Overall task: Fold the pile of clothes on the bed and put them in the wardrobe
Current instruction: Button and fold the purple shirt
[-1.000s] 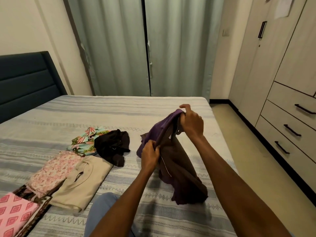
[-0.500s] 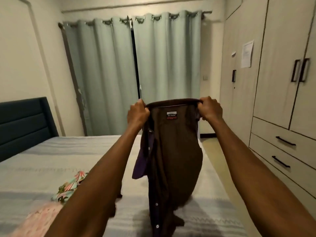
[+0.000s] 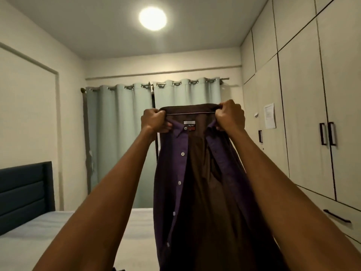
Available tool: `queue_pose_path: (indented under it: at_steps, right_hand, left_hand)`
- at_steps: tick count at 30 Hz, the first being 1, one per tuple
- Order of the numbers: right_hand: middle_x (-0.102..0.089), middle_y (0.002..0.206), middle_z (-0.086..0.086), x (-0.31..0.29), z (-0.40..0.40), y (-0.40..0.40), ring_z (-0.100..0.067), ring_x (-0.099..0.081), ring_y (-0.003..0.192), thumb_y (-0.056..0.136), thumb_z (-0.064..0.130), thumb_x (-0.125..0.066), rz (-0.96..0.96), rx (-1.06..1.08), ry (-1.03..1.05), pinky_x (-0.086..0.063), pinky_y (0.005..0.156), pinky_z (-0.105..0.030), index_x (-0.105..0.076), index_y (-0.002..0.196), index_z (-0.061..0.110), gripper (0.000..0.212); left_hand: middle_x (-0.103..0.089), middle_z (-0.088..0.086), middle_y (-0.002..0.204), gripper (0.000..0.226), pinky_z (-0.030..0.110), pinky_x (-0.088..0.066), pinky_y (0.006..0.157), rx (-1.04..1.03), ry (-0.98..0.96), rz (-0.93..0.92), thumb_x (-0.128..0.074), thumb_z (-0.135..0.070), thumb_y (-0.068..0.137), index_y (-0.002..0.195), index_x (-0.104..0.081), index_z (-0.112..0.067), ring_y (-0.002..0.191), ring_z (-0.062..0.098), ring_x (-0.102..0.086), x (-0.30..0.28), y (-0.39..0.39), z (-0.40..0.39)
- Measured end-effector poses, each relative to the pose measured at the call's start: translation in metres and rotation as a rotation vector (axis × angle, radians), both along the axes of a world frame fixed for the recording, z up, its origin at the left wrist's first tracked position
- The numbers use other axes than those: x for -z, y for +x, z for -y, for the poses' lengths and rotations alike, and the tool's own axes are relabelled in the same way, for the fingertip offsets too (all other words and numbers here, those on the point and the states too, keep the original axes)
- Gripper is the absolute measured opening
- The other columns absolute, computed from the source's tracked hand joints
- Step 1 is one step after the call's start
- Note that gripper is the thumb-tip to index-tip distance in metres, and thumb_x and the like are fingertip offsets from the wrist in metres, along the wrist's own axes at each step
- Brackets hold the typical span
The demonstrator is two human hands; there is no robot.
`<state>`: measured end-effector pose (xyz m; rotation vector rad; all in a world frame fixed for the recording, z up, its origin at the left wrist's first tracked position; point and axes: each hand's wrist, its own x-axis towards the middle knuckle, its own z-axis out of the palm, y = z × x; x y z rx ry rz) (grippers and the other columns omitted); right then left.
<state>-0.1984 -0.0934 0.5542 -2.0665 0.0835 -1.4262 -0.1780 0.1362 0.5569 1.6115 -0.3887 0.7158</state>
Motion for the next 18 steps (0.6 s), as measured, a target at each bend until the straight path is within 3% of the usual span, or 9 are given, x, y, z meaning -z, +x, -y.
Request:
queue_pose_path:
  at_steps: [2, 3, 6, 8, 10, 12, 15, 18]
  right_hand:
    - [-0.071, 0.069, -0.004, -0.01, -0.002, -0.006, -0.015, -0.068, 0.049, 0.092, 0.017, -0.05, 0.054, -0.121, 0.094, -0.058, 0.064, -0.027, -0.069, 0.101, 0.016, 0.022]
    - [-0.074, 0.079, -0.004, -0.013, -0.005, -0.01, -0.014, -0.07, 0.054, 0.094, 0.02, -0.051, 0.069, -0.191, 0.134, -0.059, 0.07, -0.03, -0.068, 0.115, 0.016, 0.027]
    - [-0.07, 0.118, -0.009, -0.01, -0.013, -0.015, -0.029, -0.069, 0.102, 0.095, 0.024, -0.055, 0.069, -0.278, 0.123, -0.053, 0.095, -0.04, -0.058, 0.132, 0.015, 0.039]
    - [-0.065, 0.128, -0.009, 0.0, -0.018, -0.019, -0.03, -0.061, 0.116, 0.094, 0.017, -0.058, 0.041, -0.313, 0.087, -0.047, 0.096, -0.033, -0.05, 0.139, 0.016, 0.046]
    - [-0.067, 0.124, -0.008, 0.011, -0.017, -0.02, -0.03, -0.061, 0.115, 0.093, 0.018, -0.061, 0.069, -0.295, 0.056, -0.045, 0.092, -0.033, -0.05, 0.137, 0.018, 0.045]
    - [-0.071, 0.114, -0.007, 0.019, -0.014, -0.021, -0.032, -0.063, 0.109, 0.095, 0.031, -0.062, 0.141, -0.156, 0.009, -0.045, 0.087, -0.036, -0.058, 0.127, 0.02, 0.034]
    - [-0.065, 0.113, -0.007, 0.026, -0.005, -0.022, -0.03, -0.061, 0.104, 0.094, 0.048, -0.059, 0.155, 0.047, -0.096, -0.048, 0.084, -0.039, -0.062, 0.12, 0.026, 0.034]
    - [-0.057, 0.121, -0.004, 0.029, 0.0, -0.019, -0.025, -0.057, 0.108, 0.094, 0.051, -0.057, 0.103, -0.112, -0.081, -0.05, 0.089, -0.043, -0.058, 0.121, 0.026, 0.036]
  left_hand:
    - [-0.075, 0.017, 0.085, 0.02, 0.026, -0.057, 0.056, 0.039, -0.057, 0.06, -0.058, -0.014, 0.094, 0.105, -0.066, 0.0, 0.068, 0.021, -0.07, -0.002, 0.001, -0.001]
    - [-0.075, 0.013, 0.093, 0.02, 0.024, -0.057, 0.062, 0.05, -0.07, 0.096, -0.062, -0.017, 0.093, 0.107, -0.065, -0.004, 0.077, 0.019, -0.071, -0.001, 0.004, -0.002]
    - [-0.07, 0.004, 0.11, 0.029, 0.033, -0.058, 0.085, 0.006, -0.007, 0.201, -0.068, -0.02, 0.09, 0.117, -0.058, -0.015, 0.098, 0.018, -0.068, 0.013, 0.013, -0.004]
    - [-0.068, -0.004, 0.105, 0.024, 0.03, -0.056, 0.087, -0.102, 0.015, 0.314, -0.066, -0.022, 0.093, 0.116, -0.058, -0.018, 0.099, 0.014, -0.067, 0.026, 0.012, -0.001]
    - [-0.066, -0.008, 0.099, 0.015, 0.021, -0.054, 0.084, -0.171, -0.018, 0.415, -0.063, -0.022, 0.096, 0.11, -0.06, -0.019, 0.094, 0.009, -0.065, 0.035, 0.006, 0.001]
    - [-0.061, -0.004, 0.103, 0.015, 0.019, -0.05, 0.084, -0.239, -0.057, 0.437, -0.063, -0.025, 0.096, 0.11, -0.064, -0.019, 0.096, 0.01, -0.06, 0.042, 0.001, 0.002]
    - [-0.05, 0.003, 0.116, 0.026, 0.031, -0.041, 0.094, -0.474, 0.015, 0.349, -0.065, -0.039, 0.093, 0.111, -0.066, -0.02, 0.109, 0.018, -0.047, 0.05, 0.004, -0.002]
    - [-0.062, -0.002, 0.113, 0.027, 0.03, -0.049, 0.086, -0.218, 0.011, 0.359, -0.058, -0.041, 0.098, 0.116, -0.057, -0.021, 0.105, 0.015, -0.06, 0.055, 0.004, -0.005]
